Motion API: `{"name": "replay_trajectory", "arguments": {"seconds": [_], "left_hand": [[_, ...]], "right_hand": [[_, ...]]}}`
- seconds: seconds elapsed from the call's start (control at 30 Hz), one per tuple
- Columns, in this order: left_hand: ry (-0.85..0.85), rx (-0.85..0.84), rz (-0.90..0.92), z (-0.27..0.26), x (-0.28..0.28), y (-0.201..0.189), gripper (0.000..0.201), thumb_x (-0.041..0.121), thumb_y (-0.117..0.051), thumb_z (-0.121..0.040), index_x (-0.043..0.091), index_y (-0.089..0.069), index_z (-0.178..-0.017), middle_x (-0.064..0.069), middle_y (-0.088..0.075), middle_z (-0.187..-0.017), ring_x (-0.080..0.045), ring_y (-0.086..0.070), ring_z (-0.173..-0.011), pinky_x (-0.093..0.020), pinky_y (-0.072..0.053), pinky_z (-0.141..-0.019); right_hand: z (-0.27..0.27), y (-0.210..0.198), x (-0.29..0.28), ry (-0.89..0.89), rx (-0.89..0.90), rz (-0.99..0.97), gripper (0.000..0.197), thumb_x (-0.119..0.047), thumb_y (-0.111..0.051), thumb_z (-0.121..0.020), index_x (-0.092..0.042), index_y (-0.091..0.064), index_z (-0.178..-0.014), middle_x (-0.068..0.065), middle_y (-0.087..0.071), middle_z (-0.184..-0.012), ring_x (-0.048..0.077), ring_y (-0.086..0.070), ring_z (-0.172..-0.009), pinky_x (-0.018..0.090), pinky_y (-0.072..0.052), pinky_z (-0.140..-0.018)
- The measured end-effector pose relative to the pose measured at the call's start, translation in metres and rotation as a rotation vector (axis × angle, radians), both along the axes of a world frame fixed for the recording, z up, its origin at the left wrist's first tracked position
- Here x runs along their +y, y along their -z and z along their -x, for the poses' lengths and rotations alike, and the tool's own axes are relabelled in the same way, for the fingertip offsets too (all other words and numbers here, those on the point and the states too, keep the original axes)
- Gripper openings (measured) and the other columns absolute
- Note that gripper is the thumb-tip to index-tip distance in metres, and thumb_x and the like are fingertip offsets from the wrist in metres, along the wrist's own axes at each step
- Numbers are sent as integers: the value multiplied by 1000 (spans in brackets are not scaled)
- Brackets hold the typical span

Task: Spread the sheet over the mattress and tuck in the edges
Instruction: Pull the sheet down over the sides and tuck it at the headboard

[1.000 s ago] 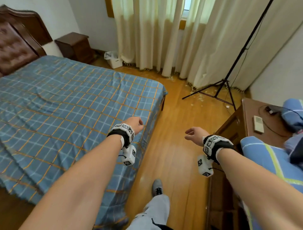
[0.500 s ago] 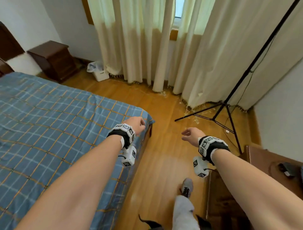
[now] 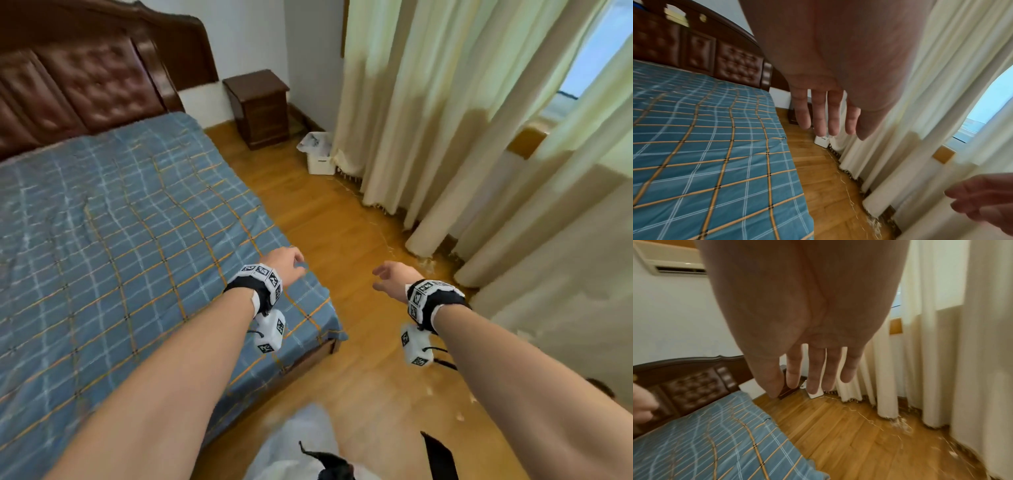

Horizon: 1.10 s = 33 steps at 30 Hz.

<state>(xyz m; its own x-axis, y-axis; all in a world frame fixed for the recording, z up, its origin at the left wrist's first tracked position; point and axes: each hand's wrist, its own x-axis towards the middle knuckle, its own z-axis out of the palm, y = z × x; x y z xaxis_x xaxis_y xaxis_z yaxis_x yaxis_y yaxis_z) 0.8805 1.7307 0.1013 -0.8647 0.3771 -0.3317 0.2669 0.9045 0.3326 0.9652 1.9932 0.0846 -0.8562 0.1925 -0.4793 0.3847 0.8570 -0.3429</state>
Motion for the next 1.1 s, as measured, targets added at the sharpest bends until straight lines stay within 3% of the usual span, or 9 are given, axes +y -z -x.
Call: {"name": "replay_trajectory", "arguments": {"seconds": [0.17,0.27,0.37,0.5,0.6,0.73,0.83,1.0,1.1], "left_hand": [[-159,-2,-88,93,59,21,66,34,-61,-89,20,-32,-146,-10,-42,-143,-27,-55,-119,-39,-46,-97],[-243,-51,-93,152,98,30,66,35,-61,-90,21,-31,-147,-10,-36,-148,-28,-49,-126,-39,-42,-100],[-318,-68,-110,196,126,30,61,35,-59,-91,23,-33,-145,-7,-35,-148,-27,-51,-123,-39,-43,-99],[-449,-51,-105,234,137,20,58,35,-57,-92,23,-34,-144,-5,-35,-148,-27,-48,-126,-40,-41,-103],[-638,-23,-97,254,117,17,55,38,-57,-91,24,-39,-142,-5,-45,-142,-27,-51,-124,-41,-43,-101],[-970,-29,-145,242,85,34,49,32,-60,-91,17,-50,-136,-5,-54,-139,-25,-53,-125,-32,-40,-102],[-1317,-61,-169,200,80,66,52,32,-60,-90,15,-49,-138,-6,-53,-140,-24,-51,-128,-32,-38,-107],[-1649,-303,-146,122,135,150,52,36,-52,-96,8,-46,-140,-9,-40,-150,-24,-40,-137,-30,-29,-112],[-1812,-418,-232,100,172,198,51,40,-53,-94,5,-53,-131,-13,-53,-138,-31,-53,-124,-36,-41,-103]], "right_hand": [[111,4,76,-204,-26,-78,56,-44,-61,-89,-31,-43,-141,-2,-47,-145,22,-53,-124,36,-48,-96],[185,6,124,-219,-72,-107,59,-46,-62,-87,-32,-42,-141,-3,-48,-144,22,-53,-124,37,-48,-99],[260,0,154,-269,-75,-114,55,-46,-63,-86,-31,-47,-137,-6,-54,-138,20,-57,-119,36,-50,-98],[348,-4,151,-396,-125,-110,56,-46,-65,-85,-26,-52,-136,-3,-59,-128,20,-61,-109,32,-53,-91],[412,3,121,-550,-115,-71,52,-43,-65,-87,-24,-53,-134,-2,-60,-127,21,-60,-110,30,-51,-89],[466,32,74,-799,-96,-76,47,-42,-64,-87,-21,-57,-130,1,-62,-127,24,-60,-112,33,-51,-94],[488,68,38,-968,-86,-17,39,-37,-62,-89,-21,-60,-125,4,-64,-124,27,-60,-113,28,-46,-90],[480,140,28,-1158,-270,12,31,-37,-60,-91,-18,-67,-114,3,-67,-121,25,-62,-111,24,-44,-84],[472,192,35,-1182,-352,5,39,-37,-56,-95,-11,-63,-123,9,-62,-130,27,-57,-119,26,-42,-93]]}}
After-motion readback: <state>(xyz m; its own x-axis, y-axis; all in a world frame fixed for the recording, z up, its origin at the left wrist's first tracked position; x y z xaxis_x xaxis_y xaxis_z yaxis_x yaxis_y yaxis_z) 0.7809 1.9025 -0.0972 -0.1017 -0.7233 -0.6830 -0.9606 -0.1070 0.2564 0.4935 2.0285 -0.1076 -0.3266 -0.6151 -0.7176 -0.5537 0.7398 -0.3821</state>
